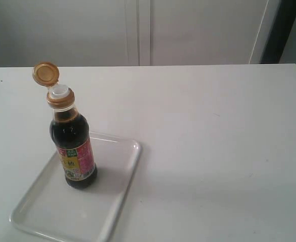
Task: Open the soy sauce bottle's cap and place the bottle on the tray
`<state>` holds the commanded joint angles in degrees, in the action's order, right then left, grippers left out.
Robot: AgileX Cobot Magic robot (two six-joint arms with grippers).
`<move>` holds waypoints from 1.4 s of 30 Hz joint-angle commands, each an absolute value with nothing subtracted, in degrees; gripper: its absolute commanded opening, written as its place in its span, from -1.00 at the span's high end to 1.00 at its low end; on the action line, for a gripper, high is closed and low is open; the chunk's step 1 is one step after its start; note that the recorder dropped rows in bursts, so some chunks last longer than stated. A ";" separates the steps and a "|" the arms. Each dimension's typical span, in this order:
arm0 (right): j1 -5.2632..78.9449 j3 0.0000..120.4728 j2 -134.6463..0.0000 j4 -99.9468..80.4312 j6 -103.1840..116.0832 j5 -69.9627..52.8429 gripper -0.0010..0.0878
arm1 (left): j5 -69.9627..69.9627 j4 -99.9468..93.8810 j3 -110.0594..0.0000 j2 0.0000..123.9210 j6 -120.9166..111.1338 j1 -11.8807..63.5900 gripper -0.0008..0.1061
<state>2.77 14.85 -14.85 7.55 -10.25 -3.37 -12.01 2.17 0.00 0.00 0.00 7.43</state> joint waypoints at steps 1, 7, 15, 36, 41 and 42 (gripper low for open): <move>2.77 14.85 -14.85 7.55 -10.25 -3.37 0.98 | -12.01 2.17 0.00 0.00 0.00 7.43 0.99; 2.77 14.74 -14.85 7.55 -10.25 -3.37 0.98 | -12.01 2.17 0.00 0.00 0.00 7.43 0.99; 2.77 13.55 -10.37 2.77 -6.38 -8.97 0.98 | -12.01 2.17 0.00 0.00 0.00 7.43 0.99; 2.77 0.00 0.00 2.76 0.46 -13.20 0.98 | -12.01 2.17 0.00 0.00 0.00 7.43 0.99; 2.77 0.00 0.00 2.76 0.00 -17.71 0.98 | -12.01 2.17 0.00 0.00 0.00 7.43 0.99; 2.77 0.00 0.00 2.76 0.00 -18.18 0.98 | -12.01 2.17 0.00 0.00 0.00 7.43 0.99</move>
